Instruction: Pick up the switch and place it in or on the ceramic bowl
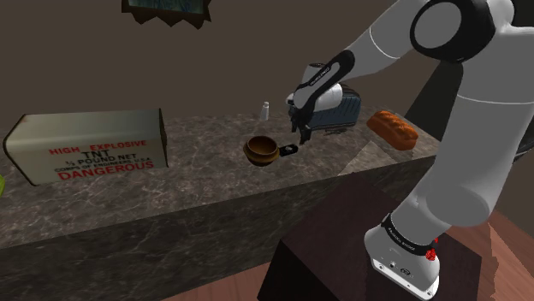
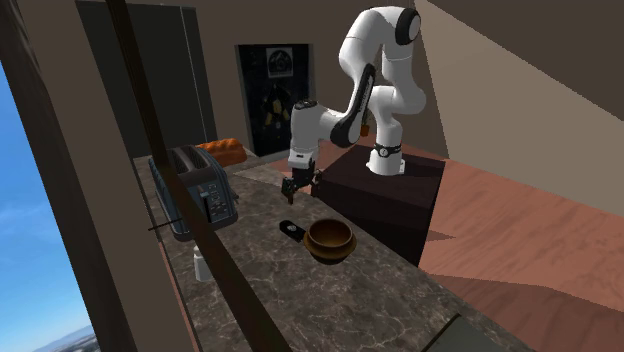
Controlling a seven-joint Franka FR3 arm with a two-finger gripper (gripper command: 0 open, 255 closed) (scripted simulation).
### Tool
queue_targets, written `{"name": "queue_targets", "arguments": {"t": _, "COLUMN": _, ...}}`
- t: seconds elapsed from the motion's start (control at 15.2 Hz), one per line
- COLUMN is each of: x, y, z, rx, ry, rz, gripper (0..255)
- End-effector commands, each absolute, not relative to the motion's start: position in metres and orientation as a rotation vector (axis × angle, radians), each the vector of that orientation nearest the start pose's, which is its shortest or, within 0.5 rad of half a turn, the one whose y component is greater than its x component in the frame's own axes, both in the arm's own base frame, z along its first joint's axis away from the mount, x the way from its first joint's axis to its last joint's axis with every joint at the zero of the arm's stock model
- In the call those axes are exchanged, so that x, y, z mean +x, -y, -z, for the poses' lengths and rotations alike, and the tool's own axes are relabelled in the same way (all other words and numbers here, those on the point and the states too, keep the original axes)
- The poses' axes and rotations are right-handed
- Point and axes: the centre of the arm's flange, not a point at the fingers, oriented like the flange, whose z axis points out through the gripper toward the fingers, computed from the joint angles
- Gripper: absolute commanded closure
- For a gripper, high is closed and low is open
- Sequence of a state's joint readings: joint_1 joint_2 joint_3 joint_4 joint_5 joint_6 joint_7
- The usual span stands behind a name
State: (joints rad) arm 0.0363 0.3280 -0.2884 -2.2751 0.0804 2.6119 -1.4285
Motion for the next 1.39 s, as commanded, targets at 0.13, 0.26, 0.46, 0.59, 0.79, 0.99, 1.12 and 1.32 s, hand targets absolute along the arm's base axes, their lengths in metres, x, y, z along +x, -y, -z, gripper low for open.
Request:
{"name": "queue_targets", "arguments": {"t": 0.13, "x": 0.546, "y": 0.144, "z": -0.172, "rx": -2.590, "ry": 1.869, "rz": -0.044, "gripper": 0}}
{"name": "queue_targets", "arguments": {"t": 0.26, "x": 0.558, "y": 0.145, "z": -0.153, "rx": -2.540, "ry": 1.938, "rz": -0.049, "gripper": 0}}
{"name": "queue_targets", "arguments": {"t": 0.46, "x": 0.558, "y": 0.146, "z": -0.137, "rx": -2.540, "ry": 1.938, "rz": -0.049, "gripper": 0}}
{"name": "queue_targets", "arguments": {"t": 0.59, "x": 0.558, "y": 0.146, "z": -0.126, "rx": -2.540, "ry": 1.938, "rz": -0.049, "gripper": 0}}
{"name": "queue_targets", "arguments": {"t": 0.79, "x": 0.558, "y": 0.147, "z": -0.113, "rx": -2.540, "ry": 1.938, "rz": -0.049, "gripper": 0}}
{"name": "queue_targets", "arguments": {"t": 0.99, "x": 0.558, "y": 0.147, "z": -0.113, "rx": -2.540, "ry": 1.938, "rz": -0.049, "gripper": 0}}
{"name": "queue_targets", "arguments": {"t": 1.12, "x": 0.558, "y": 0.147, "z": -0.113, "rx": -2.540, "ry": 1.938, "rz": -0.049, "gripper": 0}}
{"name": "queue_targets", "arguments": {"t": 1.32, "x": 0.558, "y": 0.147, "z": -0.113, "rx": -2.540, "ry": 1.938, "rz": -0.049, "gripper": 255}}
